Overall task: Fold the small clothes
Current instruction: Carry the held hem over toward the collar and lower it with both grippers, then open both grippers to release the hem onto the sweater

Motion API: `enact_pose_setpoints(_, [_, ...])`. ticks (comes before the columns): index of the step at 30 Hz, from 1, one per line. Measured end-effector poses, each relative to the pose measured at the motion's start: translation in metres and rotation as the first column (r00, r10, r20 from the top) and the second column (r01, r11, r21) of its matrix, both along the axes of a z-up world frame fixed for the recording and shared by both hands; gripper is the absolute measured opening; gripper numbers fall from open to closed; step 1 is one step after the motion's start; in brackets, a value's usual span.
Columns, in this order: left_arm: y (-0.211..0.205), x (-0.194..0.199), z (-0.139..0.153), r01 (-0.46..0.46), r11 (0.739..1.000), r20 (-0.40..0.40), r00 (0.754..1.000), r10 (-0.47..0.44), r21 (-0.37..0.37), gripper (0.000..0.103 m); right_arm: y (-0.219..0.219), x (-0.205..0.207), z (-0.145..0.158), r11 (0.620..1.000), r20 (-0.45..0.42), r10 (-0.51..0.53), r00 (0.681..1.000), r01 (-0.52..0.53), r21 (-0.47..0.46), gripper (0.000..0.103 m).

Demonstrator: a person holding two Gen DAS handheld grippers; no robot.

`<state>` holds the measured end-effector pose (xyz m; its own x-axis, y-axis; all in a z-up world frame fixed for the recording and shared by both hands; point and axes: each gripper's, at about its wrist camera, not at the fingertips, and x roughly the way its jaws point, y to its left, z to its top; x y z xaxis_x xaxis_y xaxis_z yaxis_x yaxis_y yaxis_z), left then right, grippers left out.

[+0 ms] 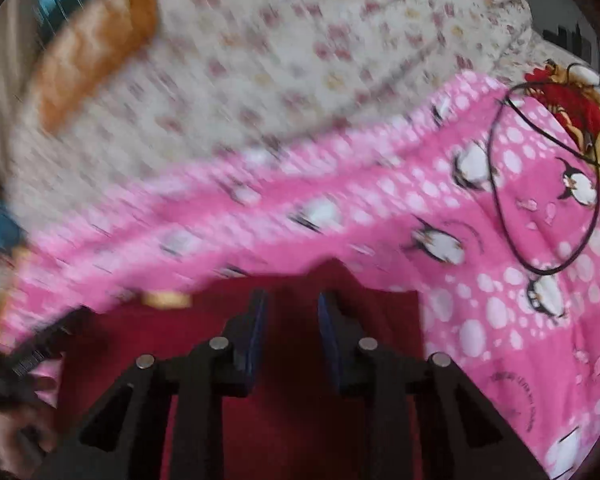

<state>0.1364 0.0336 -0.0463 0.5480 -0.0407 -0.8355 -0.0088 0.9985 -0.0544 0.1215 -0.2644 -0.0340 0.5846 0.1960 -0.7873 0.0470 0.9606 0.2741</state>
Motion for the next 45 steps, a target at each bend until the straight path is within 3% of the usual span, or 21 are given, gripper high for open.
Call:
enact_pose_setpoints(1, [0.009, -0.001, -0.005, -0.012, 0.999, 0.019, 1.0, 0.013, -0.051, 0.052, -0.004, 0.007, -0.016, 1.0, -0.055, -0.001, 0.998, 0.0, -0.012, 0.022])
enact_pose_setpoints(3, [0.012, -0.002, -0.004, -0.031, 0.998, 0.024, 0.999, 0.032, -0.051, 0.051, -0.013, 0.009, -0.029, 1.0, -0.042, 0.022, 0.999, -0.021, 0.022, 0.022])
enact_pose_setpoints(7, [0.013, -0.003, -0.003, -0.037, 0.999, 0.025, 0.999, 0.038, -0.028, 0.051, -0.003, 0.017, -0.034, 0.997, -0.035, 0.064, 0.997, -0.066, -0.043, 0.022])
enact_pose_setpoints(10, [0.017, -0.007, 0.001, -0.028, 0.997, 0.039, 0.999, 0.031, -0.075, 0.051, -0.012, 0.012, -0.031, 0.998, -0.034, 0.064, 0.997, -0.064, 0.013, 0.022])
enact_pose_setpoints(12, [0.026, -0.024, 0.017, -0.046, 0.99, 0.099, 0.993, 0.059, -0.131, 0.047, -0.014, 0.005, -0.023, 0.999, -0.022, 0.046, 0.999, -0.045, 0.03, 0.022])
enact_pose_setpoints(15, [0.021, -0.052, 0.049, -0.043, 0.987, 0.219, 0.973, 0.076, -0.154, 0.047, -0.002, -0.016, 0.008, 0.999, 0.088, 0.039, 0.995, -0.04, 0.012, 0.025])
enact_pose_setpoints(18, [-0.004, -0.078, 0.068, 0.063, 0.977, 0.284, 0.959, -0.003, -0.203, 0.049, 0.025, -0.046, 0.04, 0.995, 0.202, 0.1, 0.974, -0.093, -0.041, 0.038])
enact_pose_setpoints(20, [-0.03, -0.085, 0.056, 0.125, 0.974, 0.245, 0.966, -0.076, -0.189, 0.049, 0.046, -0.061, 0.043, 0.991, 0.197, 0.115, 0.974, -0.101, -0.084, 0.039])
enact_pose_setpoints(23, [-0.052, -0.078, 0.01, 0.123, 0.987, 0.099, 0.989, -0.113, -0.103, 0.051, 0.073, -0.066, 0.013, 0.981, 0.063, 0.151, 0.987, -0.142, -0.131, 0.039])
enact_pose_setpoints(24, [-0.055, -0.081, 0.011, 0.129, 0.989, 0.152, 0.981, -0.117, -0.074, 0.054, 0.082, -0.065, -0.005, 0.97, -0.009, 0.167, 0.986, -0.166, -0.176, 0.04])
enact_pose_setpoints(27, [-0.055, -0.079, 0.012, 0.125, 0.989, 0.139, 0.984, -0.114, -0.077, 0.056, 0.096, -0.072, -0.011, 0.936, 0.046, 0.203, 0.978, -0.18, -0.301, 0.043])
enact_pose_setpoints(33, [-0.05, -0.087, 0.013, 0.139, 0.979, 0.155, 0.981, -0.116, -0.146, 0.059, 0.09, -0.078, -0.005, 0.943, 0.051, 0.213, 0.976, -0.192, -0.272, 0.044])
enact_pose_setpoints(36, [-0.044, -0.108, 0.029, 0.121, 0.976, 0.199, 0.976, -0.084, -0.182, 0.059, 0.081, -0.097, 0.011, 0.956, 0.098, 0.16, 0.982, -0.129, -0.263, 0.045])
enact_pose_setpoints(38, [-0.045, -0.121, 0.03, 0.103, 0.981, 0.206, 0.976, -0.069, -0.162, 0.059, 0.077, -0.12, 0.019, 0.946, 0.139, 0.141, 0.98, -0.092, -0.311, 0.057])
enact_pose_setpoints(39, [-0.049, -0.123, 0.021, 0.1, 0.986, 0.168, 0.983, -0.077, -0.136, 0.06, 0.075, -0.124, 0.018, 0.942, 0.131, 0.136, 0.982, -0.088, -0.323, 0.063])
enact_pose_setpoints(40, [-0.056, -0.124, 0.01, 0.108, 0.99, 0.147, 0.985, -0.094, -0.092, 0.06, 0.073, -0.127, 0.012, 0.94, 0.1, 0.138, 0.985, -0.099, -0.327, 0.065])
enact_pose_setpoints(42, [-0.069, -0.128, 0.008, 0.127, 0.992, 0.199, 0.972, -0.128, 0.018, 0.063, 0.072, -0.127, -0.002, 0.934, 0.051, 0.16, 0.986, -0.135, -0.332, 0.067])
enact_pose_setpoints(45, [-0.061, -0.126, 0.01, 0.124, 0.992, 0.189, 0.975, -0.115, -0.035, 0.064, 0.071, -0.124, -0.003, 0.934, 0.063, 0.161, 0.985, -0.131, -0.333, 0.072])
